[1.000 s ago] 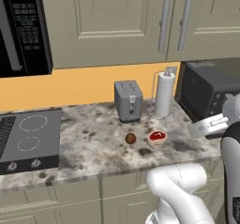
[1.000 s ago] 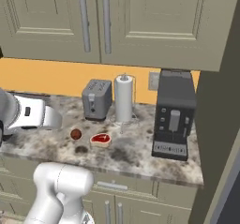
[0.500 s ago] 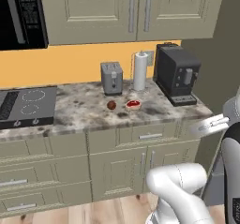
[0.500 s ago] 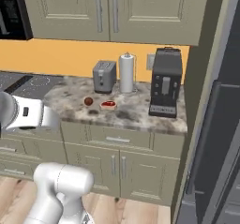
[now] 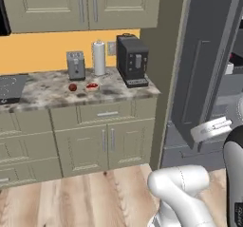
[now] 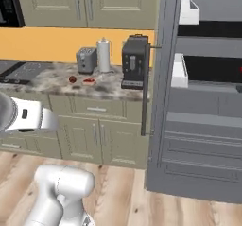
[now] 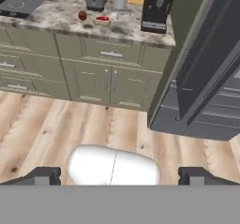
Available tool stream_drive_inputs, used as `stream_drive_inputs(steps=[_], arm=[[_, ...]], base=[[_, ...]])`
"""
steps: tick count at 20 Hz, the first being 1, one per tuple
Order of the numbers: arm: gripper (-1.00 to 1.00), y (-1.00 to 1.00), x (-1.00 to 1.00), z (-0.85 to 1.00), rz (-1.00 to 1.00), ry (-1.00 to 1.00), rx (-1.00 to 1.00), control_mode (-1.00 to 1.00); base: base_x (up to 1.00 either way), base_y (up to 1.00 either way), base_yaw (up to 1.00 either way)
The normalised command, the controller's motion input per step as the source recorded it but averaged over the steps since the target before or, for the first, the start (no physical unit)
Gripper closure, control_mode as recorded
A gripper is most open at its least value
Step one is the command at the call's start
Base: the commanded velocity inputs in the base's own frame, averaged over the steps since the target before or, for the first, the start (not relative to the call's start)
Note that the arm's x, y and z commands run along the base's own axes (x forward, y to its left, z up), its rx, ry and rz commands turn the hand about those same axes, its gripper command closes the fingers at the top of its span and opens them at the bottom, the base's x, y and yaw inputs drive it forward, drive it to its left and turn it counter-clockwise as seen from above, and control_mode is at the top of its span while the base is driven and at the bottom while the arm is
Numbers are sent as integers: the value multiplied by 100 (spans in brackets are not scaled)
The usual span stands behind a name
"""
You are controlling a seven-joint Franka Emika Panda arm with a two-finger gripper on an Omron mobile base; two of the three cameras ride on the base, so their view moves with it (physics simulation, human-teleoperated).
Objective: Open the fridge, remove the apple, tomato, and steak, and place them on any counter.
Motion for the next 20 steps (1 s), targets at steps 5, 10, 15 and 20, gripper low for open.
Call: stream_drive_inputs(steps=[5,10,15,20], arm=[[-100,0,0,0,0,0,0,100],[-100,0,0,0,0,0,0,100],[-100,0,0,0,0,0,0,100],[-100,0,0,0,0,0,0,100]], base=[[-8,-100,-15],[39,-100,-10],[51,-100,-5],[96,-56,-2]])
